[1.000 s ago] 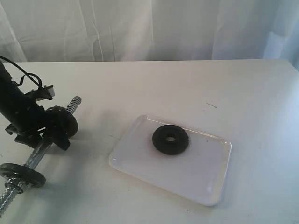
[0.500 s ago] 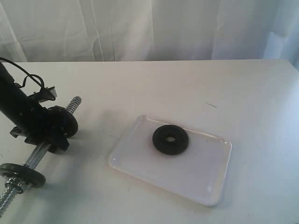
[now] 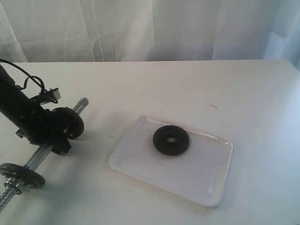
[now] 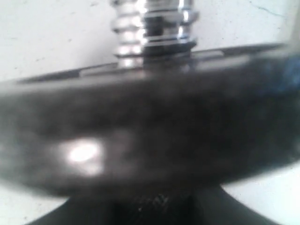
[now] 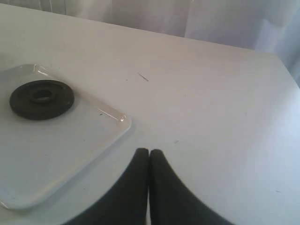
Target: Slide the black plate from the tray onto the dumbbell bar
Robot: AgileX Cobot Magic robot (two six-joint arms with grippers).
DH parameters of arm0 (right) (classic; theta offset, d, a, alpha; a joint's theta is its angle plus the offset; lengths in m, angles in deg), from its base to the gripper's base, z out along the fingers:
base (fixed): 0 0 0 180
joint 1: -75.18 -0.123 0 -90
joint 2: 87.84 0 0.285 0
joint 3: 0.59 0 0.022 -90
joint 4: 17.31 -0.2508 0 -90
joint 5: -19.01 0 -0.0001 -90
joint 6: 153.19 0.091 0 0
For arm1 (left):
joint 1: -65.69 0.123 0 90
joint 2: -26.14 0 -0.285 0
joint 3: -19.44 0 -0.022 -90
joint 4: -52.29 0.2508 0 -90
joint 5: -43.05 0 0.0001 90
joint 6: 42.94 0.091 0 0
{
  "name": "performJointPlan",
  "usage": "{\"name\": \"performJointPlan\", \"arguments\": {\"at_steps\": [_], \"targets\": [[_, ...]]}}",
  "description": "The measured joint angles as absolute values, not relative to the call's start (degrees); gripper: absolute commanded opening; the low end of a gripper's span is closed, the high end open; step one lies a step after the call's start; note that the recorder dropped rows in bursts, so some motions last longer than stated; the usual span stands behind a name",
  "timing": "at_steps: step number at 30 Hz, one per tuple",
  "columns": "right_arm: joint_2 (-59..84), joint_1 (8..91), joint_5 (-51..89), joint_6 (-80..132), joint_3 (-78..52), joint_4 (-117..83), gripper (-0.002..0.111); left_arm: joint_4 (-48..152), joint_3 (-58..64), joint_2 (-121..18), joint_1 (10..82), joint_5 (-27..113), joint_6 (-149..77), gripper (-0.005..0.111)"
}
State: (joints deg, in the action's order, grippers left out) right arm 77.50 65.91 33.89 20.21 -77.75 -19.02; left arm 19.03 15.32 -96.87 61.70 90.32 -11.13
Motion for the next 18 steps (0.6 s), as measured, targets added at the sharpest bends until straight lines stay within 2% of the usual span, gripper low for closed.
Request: {"name": "performJointPlan", "arguments": {"at_steps": [13, 18], "targets": [[77.5, 65.9, 31.3, 21.3, -77.7, -19.0, 0.000, 12.0, 13.9, -89.7, 61.6, 90.2, 3.1, 0.000], [77.5, 65.9, 19.6, 41.9, -77.7, -27.9, 0.000, 9.1, 11.5, -85.9, 61.6, 90.5, 6.8, 0.000]]}}
